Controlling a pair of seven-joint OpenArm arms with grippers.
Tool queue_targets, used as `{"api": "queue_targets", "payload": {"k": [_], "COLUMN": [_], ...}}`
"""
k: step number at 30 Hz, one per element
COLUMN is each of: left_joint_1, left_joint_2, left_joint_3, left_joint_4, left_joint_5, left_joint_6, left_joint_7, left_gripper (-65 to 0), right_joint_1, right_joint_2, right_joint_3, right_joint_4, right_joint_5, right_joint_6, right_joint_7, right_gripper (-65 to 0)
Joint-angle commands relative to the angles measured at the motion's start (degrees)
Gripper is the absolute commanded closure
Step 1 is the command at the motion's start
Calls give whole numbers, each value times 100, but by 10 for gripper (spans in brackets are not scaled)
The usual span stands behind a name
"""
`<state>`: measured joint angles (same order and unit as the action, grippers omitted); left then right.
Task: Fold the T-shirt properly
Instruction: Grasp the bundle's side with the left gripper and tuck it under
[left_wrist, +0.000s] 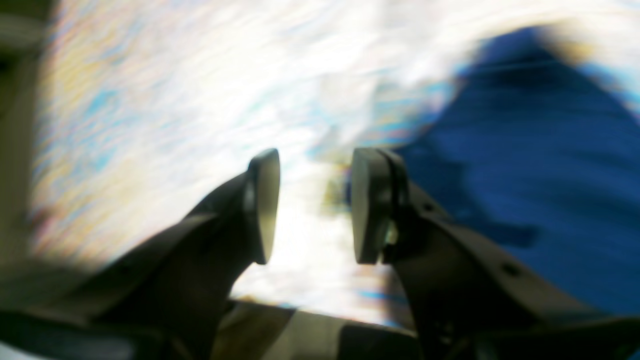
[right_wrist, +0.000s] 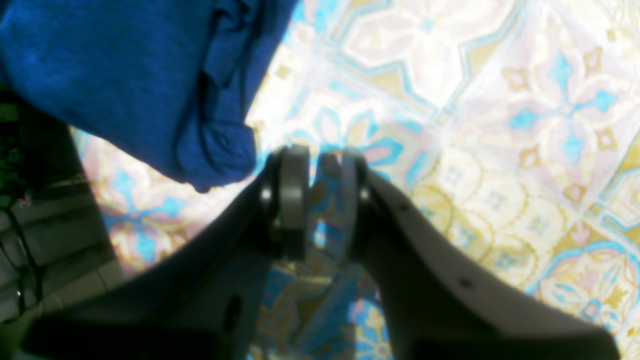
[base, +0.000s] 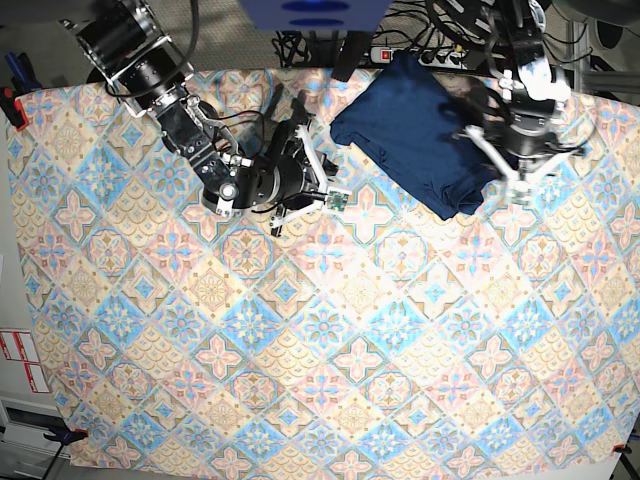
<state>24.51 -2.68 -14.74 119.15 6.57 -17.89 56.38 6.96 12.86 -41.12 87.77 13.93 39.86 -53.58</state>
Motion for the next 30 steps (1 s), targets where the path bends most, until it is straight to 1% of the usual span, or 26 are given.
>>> {"api": "queue_targets", "payload": {"k": [1, 6, 10, 13, 16, 17, 20, 23, 26, 27, 28, 30], "left_joint_1": [-135, -557, -1163, -1620, -1902, -1955, -1981, -1999, -2113, -2157, -2183, -2183], "left_joint_2": [-62, -53, -71, -88, -106, -167, -229, -238, -211, -211, -211, -211], "left_joint_3": [98, 441, 424, 415, 406, 406, 406, 389, 151, 98, 46, 19], "left_joint_4": [36, -377, -1256, -2126, -2636, -2742, -2786, -2786, -2794, -2803, -2803, -2777], "left_joint_5": [42, -37, -37, 7, 16, 16, 16, 16, 16, 16, 16, 16], "left_joint_6": [53, 62, 62, 79, 88, 97, 97, 97, 105, 149, 281, 721], "left_joint_7": [-78, 415, 511, 485, 467, 406, 89, -104, -253, -253, -262, -280], "left_gripper": [-227, -227, -227, -227, -227, -227, -226, -226, -226, -226, -226, -226], "right_joint_1": [91, 91, 82, 73, -41, -59, -76, -76, -76, -76, -76, -76], "right_joint_2": [2, 2, 2, 2, 2, 2, 2, 2, 2, 2, 2, 2], "right_joint_3": [20, 29, 20, 20, 55, 55, 55, 55, 55, 55, 55, 46], "right_joint_4": [116, 124, 124, 124, 124, 124, 124, 124, 124, 133, 133, 160], "right_joint_5": [79, 79, 79, 88, 88, 88, 88, 88, 88, 88, 88, 88], "right_joint_6": [14, 14, 14, 14, 14, 14, 14, 14, 14, 14, 14, 14], "right_joint_7": [79, 79, 79, 53, 79, 79, 79, 79, 79, 79, 79, 79], "right_gripper": [-110, -110, -110, -110, -110, -110, -110, -110, -110, -110, -110, -110]}}
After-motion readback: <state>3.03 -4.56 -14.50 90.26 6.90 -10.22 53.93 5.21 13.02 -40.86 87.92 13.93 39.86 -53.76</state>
